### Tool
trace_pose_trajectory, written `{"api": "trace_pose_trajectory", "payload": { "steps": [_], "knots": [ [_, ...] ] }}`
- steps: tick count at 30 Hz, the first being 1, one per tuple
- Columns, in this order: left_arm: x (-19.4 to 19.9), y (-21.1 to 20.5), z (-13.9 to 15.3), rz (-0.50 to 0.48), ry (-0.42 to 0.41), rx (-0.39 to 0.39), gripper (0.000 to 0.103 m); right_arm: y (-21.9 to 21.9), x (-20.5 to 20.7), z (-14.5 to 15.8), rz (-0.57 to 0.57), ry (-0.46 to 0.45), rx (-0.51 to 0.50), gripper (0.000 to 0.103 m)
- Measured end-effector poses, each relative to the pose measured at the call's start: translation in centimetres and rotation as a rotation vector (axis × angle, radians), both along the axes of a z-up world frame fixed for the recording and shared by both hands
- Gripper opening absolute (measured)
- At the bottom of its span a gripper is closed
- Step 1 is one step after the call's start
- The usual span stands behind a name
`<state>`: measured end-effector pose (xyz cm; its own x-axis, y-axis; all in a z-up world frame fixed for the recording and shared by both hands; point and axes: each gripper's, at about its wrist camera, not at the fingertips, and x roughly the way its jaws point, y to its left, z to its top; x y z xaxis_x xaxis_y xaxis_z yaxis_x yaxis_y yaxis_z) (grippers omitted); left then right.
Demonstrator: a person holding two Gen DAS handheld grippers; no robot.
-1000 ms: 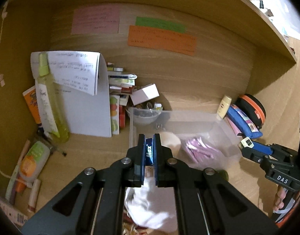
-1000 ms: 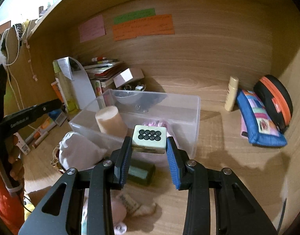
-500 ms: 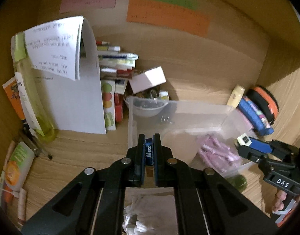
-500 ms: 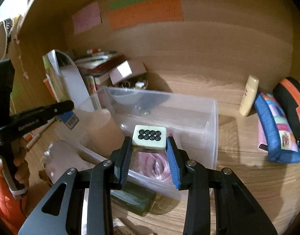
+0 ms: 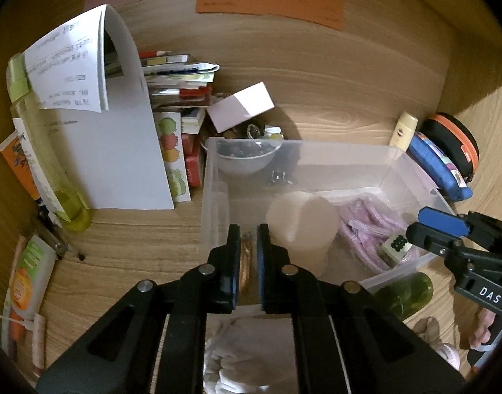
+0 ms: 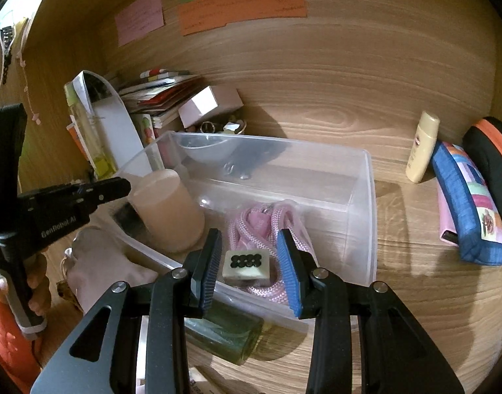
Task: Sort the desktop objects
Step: 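Carry the card pack with the left gripper while the right gripper carries the tile into the box, then withdraw both open grippers from the box toward the remaining items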
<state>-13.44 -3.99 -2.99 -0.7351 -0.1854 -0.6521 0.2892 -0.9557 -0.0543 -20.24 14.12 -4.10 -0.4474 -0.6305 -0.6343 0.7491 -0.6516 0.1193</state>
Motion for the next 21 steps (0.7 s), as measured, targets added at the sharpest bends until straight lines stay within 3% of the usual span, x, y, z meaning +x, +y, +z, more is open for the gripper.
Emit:
{"api": "trace_pose_trajectory", "payload": {
  "steps": [4, 6, 10, 14, 18, 21],
  "knots": [
    [0.5, 0.3, 0.4, 0.002, 0.026, -0.019, 0.025, 0.1, 0.0, 0.0, -0.032, 0.025, 0.017, 0.046],
    [1.0, 0.4, 0.7, -0.002, 0.041, -0.009, 0.04, 0.3, -0.1, 0.1, -0.032, 0.016, 0.009, 0.058],
    [1.7, 1.2, 1.4, -0.015, 0.049, -0.026, 0.051, 0.4, 0.5, 0.6, -0.027, 0.029, 0.004, 0.067],
    [2.9, 2.2, 2.4, -0.017, 0.067, -0.048, 0.076, 0.7, 1.5, 1.7, -0.032, 0.074, 0.006, 0.08],
    [4.2, 3.0, 3.5, -0.012, 0.096, -0.071, 0.09, 1.2, 2.5, 2.5, -0.041, 0.102, 0.006, 0.088],
    [5.3, 3.3, 4.2, -0.007, 0.111, -0.075, 0.093, 1.7, 3.0, 2.7, -0.046, 0.098, 0.013, 0.091]
  ]
}}
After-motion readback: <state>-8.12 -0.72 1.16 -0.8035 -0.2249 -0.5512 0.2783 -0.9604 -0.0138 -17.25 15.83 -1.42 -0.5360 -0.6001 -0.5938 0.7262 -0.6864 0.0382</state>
